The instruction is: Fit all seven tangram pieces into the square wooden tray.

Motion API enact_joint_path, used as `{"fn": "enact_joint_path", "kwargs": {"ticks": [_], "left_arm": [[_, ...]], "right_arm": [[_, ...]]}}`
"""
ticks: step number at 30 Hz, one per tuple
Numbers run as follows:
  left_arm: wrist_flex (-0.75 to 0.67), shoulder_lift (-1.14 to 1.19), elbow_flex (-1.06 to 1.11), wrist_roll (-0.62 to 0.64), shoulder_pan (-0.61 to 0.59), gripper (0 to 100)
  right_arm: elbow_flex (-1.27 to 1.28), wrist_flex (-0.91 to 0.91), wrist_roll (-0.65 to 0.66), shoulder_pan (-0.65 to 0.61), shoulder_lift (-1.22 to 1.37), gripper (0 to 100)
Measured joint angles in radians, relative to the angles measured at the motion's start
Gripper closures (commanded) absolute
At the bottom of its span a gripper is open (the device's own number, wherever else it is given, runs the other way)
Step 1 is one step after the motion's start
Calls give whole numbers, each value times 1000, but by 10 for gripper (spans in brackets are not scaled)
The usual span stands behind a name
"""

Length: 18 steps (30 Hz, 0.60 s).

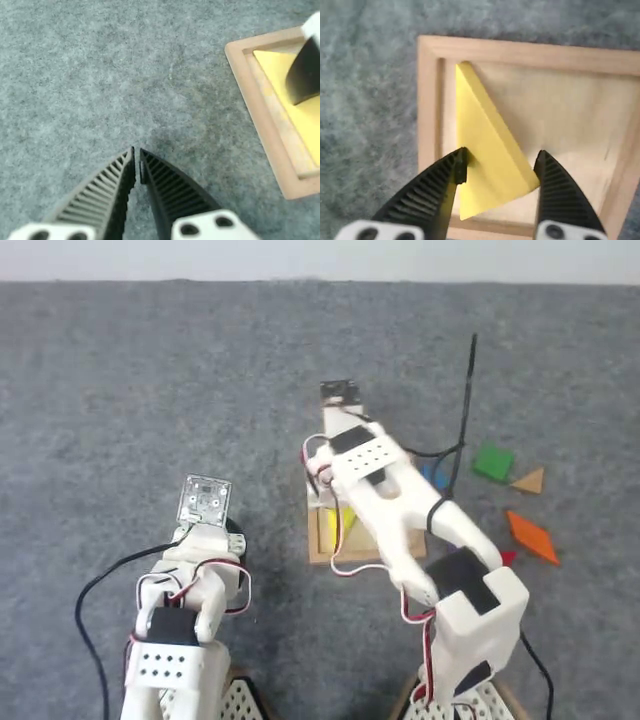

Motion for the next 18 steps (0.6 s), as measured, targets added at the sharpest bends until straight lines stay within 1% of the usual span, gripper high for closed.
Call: {"fn": "enact_joint_path", "kwargs": {"ticks": [6, 11, 13, 18], "left_arm": [[0, 0, 0, 0, 0, 986], [0, 0, 0, 0, 0, 986], [0, 0, 0, 0, 0, 986], [0, 0, 0, 0, 0, 986]], "right_arm": [[0, 0, 8, 20, 0, 784], [31, 0, 87, 14, -21, 783], [66, 0, 115, -25, -44, 783], [115, -17, 153, -169, -61, 783]]}}
